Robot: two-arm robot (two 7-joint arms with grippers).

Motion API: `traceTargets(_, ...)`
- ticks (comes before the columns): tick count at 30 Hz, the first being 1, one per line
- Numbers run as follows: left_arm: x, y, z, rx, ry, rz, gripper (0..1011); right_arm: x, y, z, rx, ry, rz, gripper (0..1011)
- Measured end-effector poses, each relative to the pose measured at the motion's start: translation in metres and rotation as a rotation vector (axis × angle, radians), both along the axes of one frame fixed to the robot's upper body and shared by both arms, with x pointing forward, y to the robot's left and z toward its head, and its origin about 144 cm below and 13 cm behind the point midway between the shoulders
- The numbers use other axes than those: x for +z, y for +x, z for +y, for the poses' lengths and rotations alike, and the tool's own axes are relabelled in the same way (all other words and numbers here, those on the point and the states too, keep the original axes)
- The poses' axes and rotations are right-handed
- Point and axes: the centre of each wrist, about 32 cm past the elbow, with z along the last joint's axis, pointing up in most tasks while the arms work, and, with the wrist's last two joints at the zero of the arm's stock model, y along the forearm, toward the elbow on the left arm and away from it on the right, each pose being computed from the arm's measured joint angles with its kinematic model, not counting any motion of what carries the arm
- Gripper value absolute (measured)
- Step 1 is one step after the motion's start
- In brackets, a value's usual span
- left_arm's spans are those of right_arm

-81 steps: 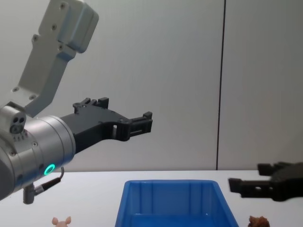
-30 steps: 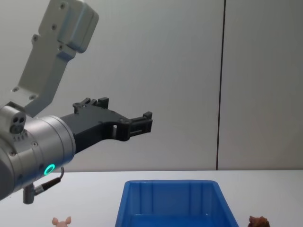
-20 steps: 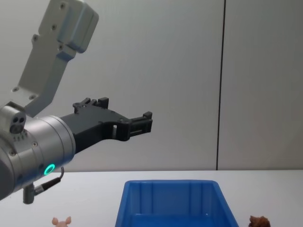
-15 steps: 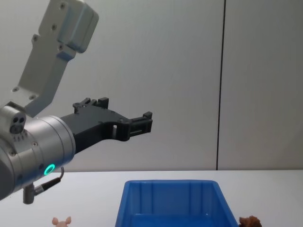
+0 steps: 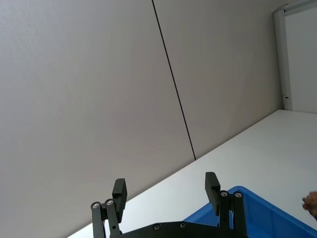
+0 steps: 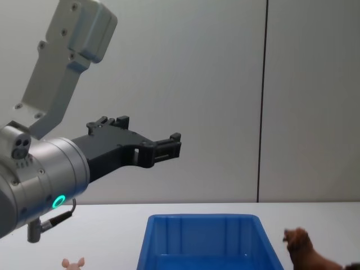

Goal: Pick up the two dolls from the table and place them into the box.

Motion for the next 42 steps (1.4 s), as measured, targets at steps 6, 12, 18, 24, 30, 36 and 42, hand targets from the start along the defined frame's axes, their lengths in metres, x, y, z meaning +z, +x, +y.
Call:
traceTargets(6,0.0,0.0,0.0,0.0,0.0,0.0,1001,0.012,0.005,0.001,-0.016,0.006,-0.074,304)
traceTargets(12,0.0,0.0,0.0,0.0,0.0,0.0,1001,0.028,0.012,0.004,-0.018,0.017,-0.158,304)
traceTargets(18,0.0,0.0,0.0,0.0,0.0,0.0,1001,0.043,0.021,0.012,0.012,0.037,-0.228,304)
traceTargets(24,0.0,0.0,0.0,0.0,0.0,0.0,1001,0.054,0.031,0.025,0.067,0.064,-0.253,304)
traceTargets(30,0.0,0.0,0.0,0.0,0.0,0.0,1001,0.057,0.039,0.038,0.113,0.083,-0.229,304)
traceTargets(36,0.0,0.0,0.0,0.0,0.0,0.0,1001,0.053,0.046,0.05,0.142,0.09,-0.192,304)
traceTargets(42,0.0,0.0,0.0,0.0,0.0,0.0,1001,0.046,0.052,0.06,0.16,0.086,-0.15,413)
